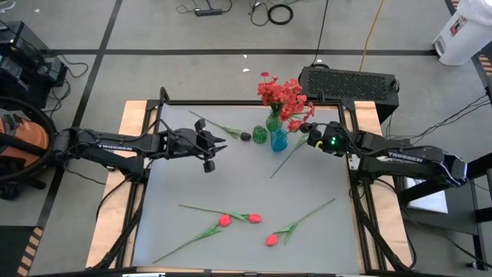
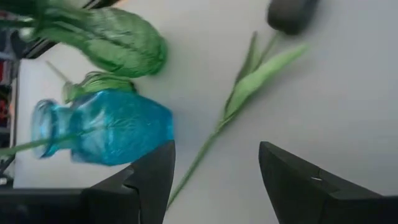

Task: Sort flowers into vase by color
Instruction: Put the right black flower into the blue vase

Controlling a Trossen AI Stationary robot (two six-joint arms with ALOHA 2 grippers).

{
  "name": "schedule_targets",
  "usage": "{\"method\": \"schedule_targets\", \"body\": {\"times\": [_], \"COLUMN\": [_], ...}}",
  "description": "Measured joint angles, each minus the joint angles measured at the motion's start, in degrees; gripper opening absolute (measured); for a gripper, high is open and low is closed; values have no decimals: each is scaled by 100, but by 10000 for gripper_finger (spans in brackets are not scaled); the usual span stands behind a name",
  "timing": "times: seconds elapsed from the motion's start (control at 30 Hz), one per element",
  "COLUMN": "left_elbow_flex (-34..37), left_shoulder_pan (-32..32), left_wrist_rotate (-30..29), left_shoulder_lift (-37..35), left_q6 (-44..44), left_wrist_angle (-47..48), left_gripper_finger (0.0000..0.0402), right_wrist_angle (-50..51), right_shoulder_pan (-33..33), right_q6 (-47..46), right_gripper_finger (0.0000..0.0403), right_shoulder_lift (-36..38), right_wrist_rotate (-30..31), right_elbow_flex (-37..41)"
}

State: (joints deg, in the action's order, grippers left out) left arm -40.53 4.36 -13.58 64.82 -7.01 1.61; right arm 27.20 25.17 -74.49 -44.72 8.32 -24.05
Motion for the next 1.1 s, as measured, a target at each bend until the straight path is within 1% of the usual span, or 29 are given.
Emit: {"method": "schedule_targets", "body": {"times": [0.13,0.37,0.5,0.63,0.9,1.1], "left_elbow_flex": [0,0,0,0,1,0], "left_shoulder_pan": [-4,-115,-253,-412,-633,-638], "left_wrist_rotate": [0,-3,-2,-4,-4,-7], "left_shoulder_lift": [0,0,0,8,317,593], "left_q6": [-134,-389,-426,-441,-561,-592], "left_wrist_angle": [24,28,40,65,64,-6], "left_gripper_finger": [102,102,102,102,102,102], "right_wrist_angle": [-83,-694,-896,-1009,-1377,-1421], "right_shoulder_pan": [198,582,912,1262,1739,1796], "right_q6": [-211,-459,-525,-633,-746,-669], "right_gripper_finger": [224,224,224,224,224,224], "right_shoulder_lift": [-324,-989,-1339,-1537,-1775,-2131], "right_wrist_rotate": [-271,-768,-1139,-1439,-1479,-1626], "right_elbow_flex": [0,0,2,2,2,2]}}
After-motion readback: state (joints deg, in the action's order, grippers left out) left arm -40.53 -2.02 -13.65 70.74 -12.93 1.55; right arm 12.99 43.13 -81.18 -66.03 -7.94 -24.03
